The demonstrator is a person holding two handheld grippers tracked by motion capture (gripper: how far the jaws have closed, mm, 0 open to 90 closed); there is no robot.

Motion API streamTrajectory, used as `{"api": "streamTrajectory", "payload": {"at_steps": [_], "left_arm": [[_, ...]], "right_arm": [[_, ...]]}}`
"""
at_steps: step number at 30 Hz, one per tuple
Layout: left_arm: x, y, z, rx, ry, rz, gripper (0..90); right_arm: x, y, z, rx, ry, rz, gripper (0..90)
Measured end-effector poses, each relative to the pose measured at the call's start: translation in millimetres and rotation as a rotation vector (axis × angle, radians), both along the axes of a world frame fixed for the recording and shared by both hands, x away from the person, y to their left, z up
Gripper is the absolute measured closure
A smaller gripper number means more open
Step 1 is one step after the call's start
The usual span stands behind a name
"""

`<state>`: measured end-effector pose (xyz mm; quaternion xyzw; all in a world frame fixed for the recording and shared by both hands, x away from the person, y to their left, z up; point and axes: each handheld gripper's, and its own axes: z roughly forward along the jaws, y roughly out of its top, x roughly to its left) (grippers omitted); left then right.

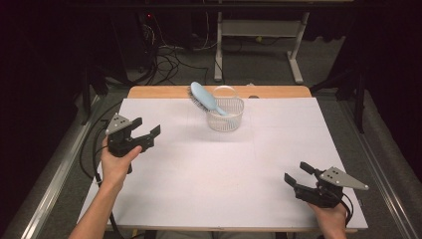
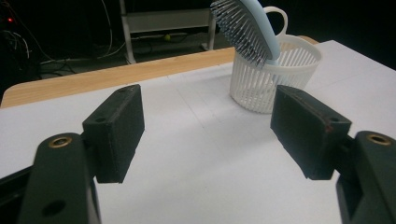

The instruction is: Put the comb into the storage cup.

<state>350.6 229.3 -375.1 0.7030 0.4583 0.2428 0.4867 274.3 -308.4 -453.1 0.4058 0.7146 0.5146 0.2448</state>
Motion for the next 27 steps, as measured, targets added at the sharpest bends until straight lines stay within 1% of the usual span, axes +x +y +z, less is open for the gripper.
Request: {"api": "streamTrajectory", "payload": {"at_steps": [2,7,15,20,27], "left_arm": [[-2.4,0.9,0.1,0.000,-0.011,0.005,26.9],[-7.0,2.5,-0.4,0.008,-0.013,0.011,26.9],[-15.0,4.1,-0.3,0.009,-0.023,0.007,26.9],[-20.3,6.1,-1.0,0.021,-0.031,0.009,26.9],[-26.4,11.3,-5.0,0.024,-0.029,0.017,26.9]], "right_arm": [[-0.1,-0.1,0.2,0.000,-0.002,-0.002,27.2],[-0.3,0.2,0.5,0.002,-0.004,0.001,27.3],[-0.6,0.0,0.4,0.002,-0.002,0.003,27.3],[-0.6,-0.4,0.4,0.003,-0.002,0.001,27.3],[-0.5,-0.4,0.2,0.003,0.000,-0.001,27.3]]}}
